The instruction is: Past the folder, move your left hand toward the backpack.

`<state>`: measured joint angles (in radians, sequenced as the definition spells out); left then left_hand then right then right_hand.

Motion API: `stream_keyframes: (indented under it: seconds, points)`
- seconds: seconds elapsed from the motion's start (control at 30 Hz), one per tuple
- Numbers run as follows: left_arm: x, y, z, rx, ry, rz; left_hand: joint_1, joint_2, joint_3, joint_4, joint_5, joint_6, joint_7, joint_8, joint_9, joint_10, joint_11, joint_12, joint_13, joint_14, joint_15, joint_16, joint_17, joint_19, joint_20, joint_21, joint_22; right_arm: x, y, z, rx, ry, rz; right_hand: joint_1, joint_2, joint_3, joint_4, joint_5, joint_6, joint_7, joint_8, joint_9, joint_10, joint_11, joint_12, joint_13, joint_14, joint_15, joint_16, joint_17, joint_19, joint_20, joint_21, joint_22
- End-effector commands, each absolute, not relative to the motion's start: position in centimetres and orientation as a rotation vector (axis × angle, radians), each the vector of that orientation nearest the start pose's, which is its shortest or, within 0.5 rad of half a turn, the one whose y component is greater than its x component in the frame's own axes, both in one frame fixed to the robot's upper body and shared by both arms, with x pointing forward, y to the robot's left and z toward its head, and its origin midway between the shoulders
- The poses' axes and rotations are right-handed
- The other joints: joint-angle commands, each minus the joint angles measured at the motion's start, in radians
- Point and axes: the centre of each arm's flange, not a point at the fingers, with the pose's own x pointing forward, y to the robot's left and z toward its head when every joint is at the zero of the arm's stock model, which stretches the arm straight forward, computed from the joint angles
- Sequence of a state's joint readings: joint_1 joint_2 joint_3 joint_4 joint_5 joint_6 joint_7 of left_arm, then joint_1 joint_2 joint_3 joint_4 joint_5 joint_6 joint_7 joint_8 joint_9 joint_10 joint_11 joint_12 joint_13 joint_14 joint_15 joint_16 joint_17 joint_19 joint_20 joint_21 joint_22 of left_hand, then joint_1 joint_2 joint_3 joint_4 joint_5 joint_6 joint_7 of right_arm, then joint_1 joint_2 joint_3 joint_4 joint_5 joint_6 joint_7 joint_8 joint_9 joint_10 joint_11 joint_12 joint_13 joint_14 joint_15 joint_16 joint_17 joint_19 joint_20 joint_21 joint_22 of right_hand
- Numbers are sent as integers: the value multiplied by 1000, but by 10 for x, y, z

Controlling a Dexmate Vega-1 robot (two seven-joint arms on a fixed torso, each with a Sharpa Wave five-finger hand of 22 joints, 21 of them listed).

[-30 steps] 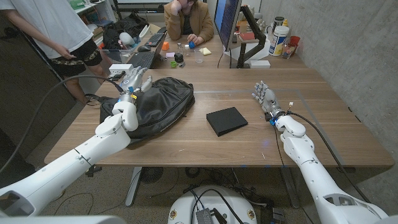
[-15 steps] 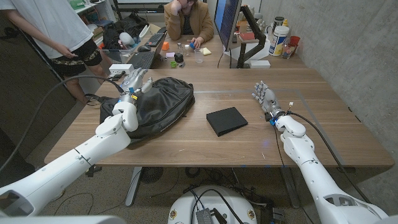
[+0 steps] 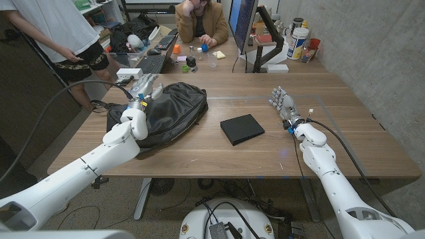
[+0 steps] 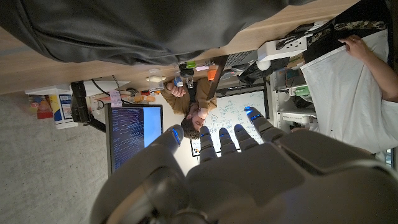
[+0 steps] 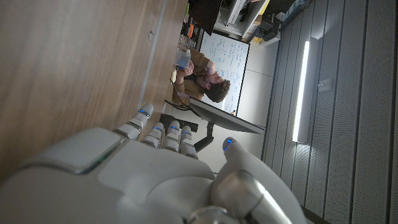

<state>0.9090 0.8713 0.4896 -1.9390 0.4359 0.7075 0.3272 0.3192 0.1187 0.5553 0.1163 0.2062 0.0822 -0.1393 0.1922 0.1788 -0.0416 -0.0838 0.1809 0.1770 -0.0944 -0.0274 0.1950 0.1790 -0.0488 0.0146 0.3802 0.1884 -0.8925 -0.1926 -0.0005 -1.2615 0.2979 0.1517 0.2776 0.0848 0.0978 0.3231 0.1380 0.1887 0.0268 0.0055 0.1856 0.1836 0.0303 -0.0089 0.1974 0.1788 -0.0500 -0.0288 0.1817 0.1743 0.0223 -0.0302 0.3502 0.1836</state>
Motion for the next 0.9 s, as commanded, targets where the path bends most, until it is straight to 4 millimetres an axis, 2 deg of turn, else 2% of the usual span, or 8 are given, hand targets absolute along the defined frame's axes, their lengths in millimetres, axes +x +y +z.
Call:
stream_keyframes:
  seconds: [0.03, 0.9]
  points:
    - [567, 322, 31, 1246, -419, 564, 14, 0, -5, -2, -3, 3, -2, -1, 4, 5, -4, 1, 3, -3, 8, 5, 3, 2, 2, -4, 2, 663, -288, -51, 49, -538, 225, 11, 65, -4, 1, 4, 9, -1, 5, 2, 9, 2, 7, 2, -4, 10, 4, 2, 4, -48, -3, 2]
    - [569, 325, 28, 1253, -401, 559, 19, 1, -11, 0, -2, 4, -2, 0, 4, 5, -4, 1, 3, -3, 7, 5, 2, 3, 2, -12, 3, 664, -287, -50, 45, -537, 226, 11, 66, -4, 1, 4, 9, -2, 5, 2, 10, 3, 7, 2, -4, 9, 3, 2, 4, -48, -6, 2]
